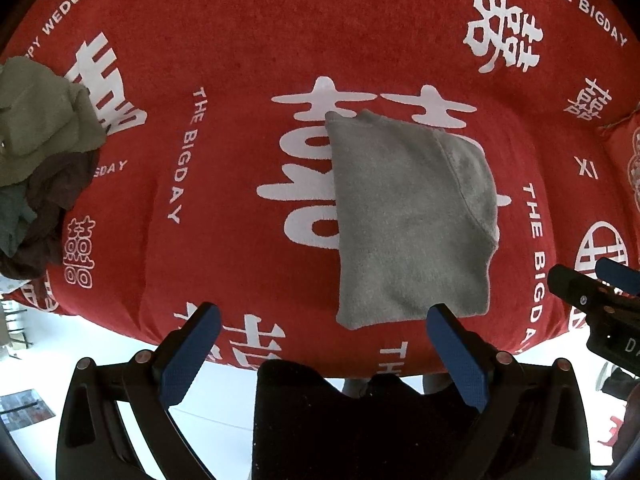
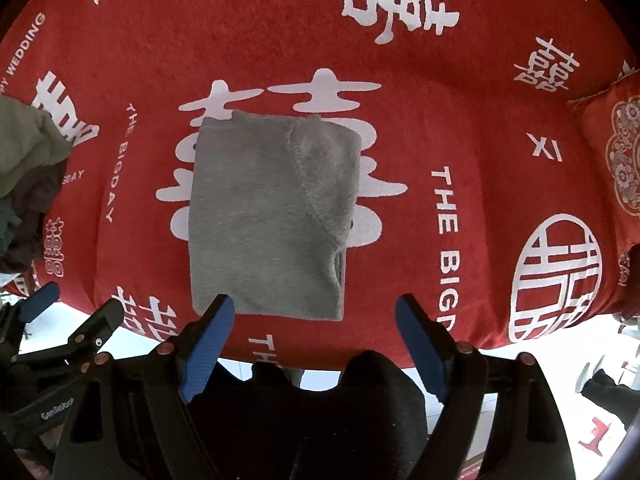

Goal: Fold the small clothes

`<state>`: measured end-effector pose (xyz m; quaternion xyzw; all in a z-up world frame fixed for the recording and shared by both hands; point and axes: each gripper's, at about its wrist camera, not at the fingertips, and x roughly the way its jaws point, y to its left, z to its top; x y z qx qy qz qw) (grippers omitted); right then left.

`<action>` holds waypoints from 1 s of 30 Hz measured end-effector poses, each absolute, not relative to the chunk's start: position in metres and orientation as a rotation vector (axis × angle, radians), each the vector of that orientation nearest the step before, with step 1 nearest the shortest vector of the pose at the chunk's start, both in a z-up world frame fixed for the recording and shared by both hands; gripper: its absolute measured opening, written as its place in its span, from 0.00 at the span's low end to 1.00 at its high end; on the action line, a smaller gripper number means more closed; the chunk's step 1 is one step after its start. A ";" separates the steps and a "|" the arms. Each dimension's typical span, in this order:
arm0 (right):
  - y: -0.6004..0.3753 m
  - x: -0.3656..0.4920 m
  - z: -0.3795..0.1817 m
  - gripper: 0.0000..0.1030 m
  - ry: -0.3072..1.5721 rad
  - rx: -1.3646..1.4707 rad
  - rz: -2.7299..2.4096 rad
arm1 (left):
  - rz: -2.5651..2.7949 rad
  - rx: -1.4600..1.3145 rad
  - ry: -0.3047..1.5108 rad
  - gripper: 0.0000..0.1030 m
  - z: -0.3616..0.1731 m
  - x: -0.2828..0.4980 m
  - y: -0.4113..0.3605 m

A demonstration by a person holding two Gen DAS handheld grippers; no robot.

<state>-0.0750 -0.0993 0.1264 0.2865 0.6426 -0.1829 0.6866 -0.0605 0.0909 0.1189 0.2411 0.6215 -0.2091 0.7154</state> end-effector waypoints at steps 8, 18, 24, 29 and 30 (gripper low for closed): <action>-0.100 -0.073 0.127 0.83 1.439 0.630 -0.412 | -0.462 0.538 1.373 1.00 0.119 -0.061 0.090; -0.098 -0.073 0.127 0.83 1.438 0.631 -0.406 | -0.465 0.541 1.373 1.00 0.120 -0.063 0.090; -0.098 -0.073 0.128 0.83 1.438 0.629 -0.407 | -0.464 0.543 1.369 1.00 0.120 -0.064 0.089; -0.098 -0.073 0.128 0.83 1.438 0.630 -0.407 | -0.464 0.541 1.370 1.00 0.121 -0.064 0.089; -0.097 -0.072 0.128 0.83 1.438 0.631 -0.407 | -0.464 0.541 1.369 1.00 0.121 -0.064 0.089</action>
